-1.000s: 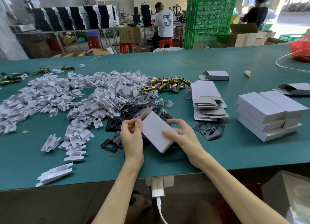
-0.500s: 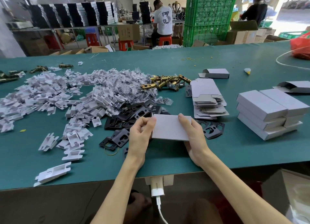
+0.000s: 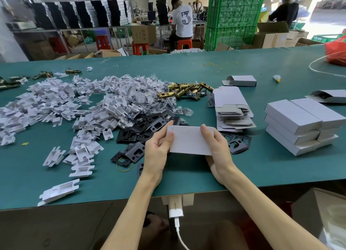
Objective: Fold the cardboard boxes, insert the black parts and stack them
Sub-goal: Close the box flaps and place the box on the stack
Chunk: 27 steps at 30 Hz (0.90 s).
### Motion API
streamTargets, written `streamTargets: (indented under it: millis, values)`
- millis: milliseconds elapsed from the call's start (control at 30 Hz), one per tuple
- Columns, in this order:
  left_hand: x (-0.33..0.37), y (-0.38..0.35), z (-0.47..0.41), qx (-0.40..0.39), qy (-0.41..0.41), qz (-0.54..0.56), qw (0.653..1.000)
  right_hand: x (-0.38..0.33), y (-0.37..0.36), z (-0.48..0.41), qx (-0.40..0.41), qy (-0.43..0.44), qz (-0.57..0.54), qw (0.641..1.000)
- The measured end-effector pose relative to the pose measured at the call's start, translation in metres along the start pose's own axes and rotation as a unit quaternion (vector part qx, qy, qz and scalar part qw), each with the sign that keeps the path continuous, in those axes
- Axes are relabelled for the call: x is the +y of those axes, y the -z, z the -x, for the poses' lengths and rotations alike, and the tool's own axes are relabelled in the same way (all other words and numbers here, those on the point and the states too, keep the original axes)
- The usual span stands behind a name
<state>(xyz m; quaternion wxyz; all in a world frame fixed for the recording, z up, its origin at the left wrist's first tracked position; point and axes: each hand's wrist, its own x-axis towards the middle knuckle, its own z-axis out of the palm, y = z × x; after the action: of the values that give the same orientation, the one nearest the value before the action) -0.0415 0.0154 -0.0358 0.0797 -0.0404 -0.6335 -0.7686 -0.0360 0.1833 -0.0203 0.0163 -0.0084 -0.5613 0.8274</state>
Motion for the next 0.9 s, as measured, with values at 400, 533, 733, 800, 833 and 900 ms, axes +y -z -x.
streamTargets:
  millis: [400,533,733,800,833,900]
  values:
    - [0.0027,-0.0015,-0.0018,0.028,0.029,0.052,0.998,0.0014,-0.0013,0.0004,-0.020,0.010,0.038,0.999]
    - [0.0025,-0.0002,-0.0024,0.015,0.033,0.066,0.997,0.0030,-0.0012,0.0001,-0.030,0.008,0.054,0.998]
    - [0.0029,0.0012,-0.0029,0.011,0.022,0.066,0.998,0.0078,-0.0019,-0.0006,-0.042,-0.005,0.106,0.993]
    - [0.0014,0.0016,-0.0036,0.007,0.025,0.064,0.998,0.0076,-0.0023,-0.0006,-0.051,-0.012,0.108,0.993]
    - [0.0002,0.0022,-0.0041,0.006,0.025,0.056,0.998,0.0073,-0.0023,-0.0007,-0.051,-0.016,0.106,0.993]
    - [-0.0023,0.0032,-0.0049,0.003,0.025,0.047,0.999,0.0065,-0.0024,-0.0011,-0.044,-0.023,0.097,0.994]
